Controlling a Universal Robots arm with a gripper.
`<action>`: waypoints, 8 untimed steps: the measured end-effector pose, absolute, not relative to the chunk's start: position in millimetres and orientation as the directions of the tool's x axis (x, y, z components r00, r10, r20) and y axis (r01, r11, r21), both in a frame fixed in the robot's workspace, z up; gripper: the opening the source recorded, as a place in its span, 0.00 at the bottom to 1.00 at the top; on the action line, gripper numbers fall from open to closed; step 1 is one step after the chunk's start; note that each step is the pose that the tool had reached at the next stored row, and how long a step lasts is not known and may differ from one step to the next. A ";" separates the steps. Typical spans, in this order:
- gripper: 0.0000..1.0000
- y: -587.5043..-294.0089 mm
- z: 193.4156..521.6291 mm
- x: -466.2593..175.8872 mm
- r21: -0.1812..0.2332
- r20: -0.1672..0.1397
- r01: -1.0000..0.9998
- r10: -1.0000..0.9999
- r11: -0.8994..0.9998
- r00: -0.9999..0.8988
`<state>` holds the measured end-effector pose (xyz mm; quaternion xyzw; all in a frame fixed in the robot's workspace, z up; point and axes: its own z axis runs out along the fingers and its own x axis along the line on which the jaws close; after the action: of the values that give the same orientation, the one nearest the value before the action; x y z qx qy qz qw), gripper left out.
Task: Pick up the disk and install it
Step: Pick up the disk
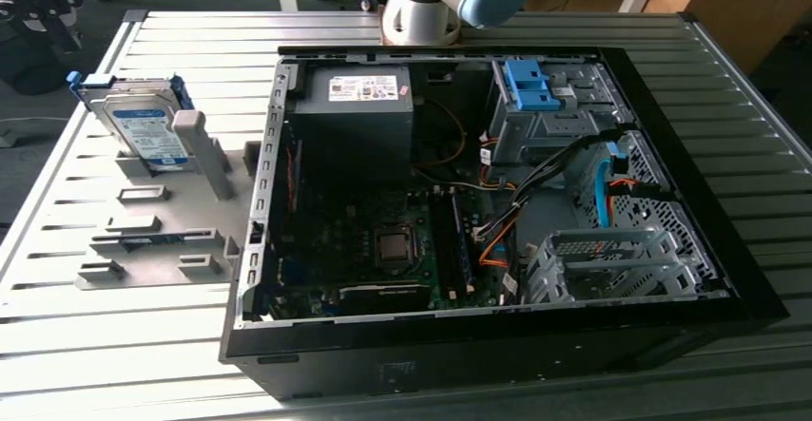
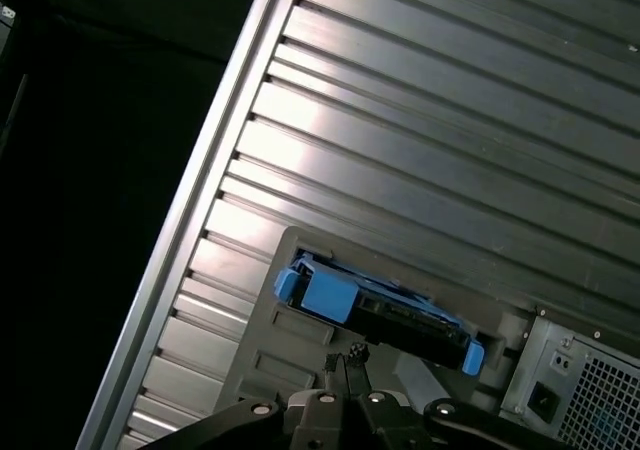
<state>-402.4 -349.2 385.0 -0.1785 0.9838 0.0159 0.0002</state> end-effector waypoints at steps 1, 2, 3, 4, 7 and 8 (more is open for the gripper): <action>0.11 -349.2 385.0 -402.4 0.031 -0.006 -0.355 -0.355 0.934 -0.935; 0.11 -349.2 385.0 -402.4 0.031 -0.006 -0.359 -0.359 0.933 -0.933; 0.11 -349.2 385.0 -402.4 0.031 -0.006 -0.363 -0.363 0.931 -0.932; 0.11 -349.2 385.0 -402.4 0.031 -0.006 -0.366 -0.366 0.930 -0.930; 0.11 -349.2 385.0 -402.4 0.031 -0.006 -0.378 -0.378 0.925 -0.926; 0.11 -349.2 385.0 -402.4 0.031 -0.006 -0.381 -0.381 0.924 -0.924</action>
<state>-402.4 -349.2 385.0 -0.1943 0.9808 0.0159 0.0000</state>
